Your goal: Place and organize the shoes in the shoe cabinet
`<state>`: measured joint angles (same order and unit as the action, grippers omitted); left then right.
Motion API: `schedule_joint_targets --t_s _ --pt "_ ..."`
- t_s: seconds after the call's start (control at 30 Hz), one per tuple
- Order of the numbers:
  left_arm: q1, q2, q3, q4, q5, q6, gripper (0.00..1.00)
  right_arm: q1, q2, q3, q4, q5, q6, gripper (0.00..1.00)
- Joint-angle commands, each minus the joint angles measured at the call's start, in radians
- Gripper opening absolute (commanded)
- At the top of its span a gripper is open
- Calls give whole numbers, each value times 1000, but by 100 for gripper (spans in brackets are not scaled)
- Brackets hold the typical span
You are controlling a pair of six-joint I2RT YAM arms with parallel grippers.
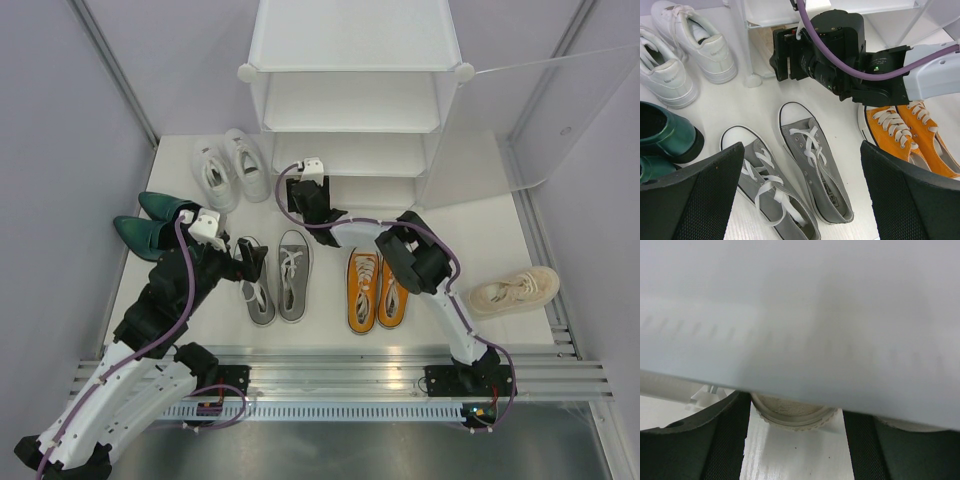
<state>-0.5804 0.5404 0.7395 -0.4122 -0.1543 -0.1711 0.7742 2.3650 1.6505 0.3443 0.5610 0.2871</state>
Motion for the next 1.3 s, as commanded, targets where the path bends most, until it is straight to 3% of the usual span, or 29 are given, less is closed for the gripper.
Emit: schedule_joint_targets --t_s 0.0,0.53,0.63,0.97,1.13,1.27 --pt "-6 -7 38 21 12 22 100 4 20 80 90 -50 -14 6" --pt "-6 -2 40 19 24 21 100 2 112 222 -2 132 99 8" --pt "-6 -2 40 19 24 21 100 -4 122 236 -13 128 116 16" --pt "-6 -2 40 18 22 21 100 -10 88 192 -25 100 132 69" --pt "-6 -5 38 18 16 22 99 -10 33 140 -22 93 130 80" --pt "-6 -7 37 19 12 22 100 -10 1 112 -28 77 124 82"
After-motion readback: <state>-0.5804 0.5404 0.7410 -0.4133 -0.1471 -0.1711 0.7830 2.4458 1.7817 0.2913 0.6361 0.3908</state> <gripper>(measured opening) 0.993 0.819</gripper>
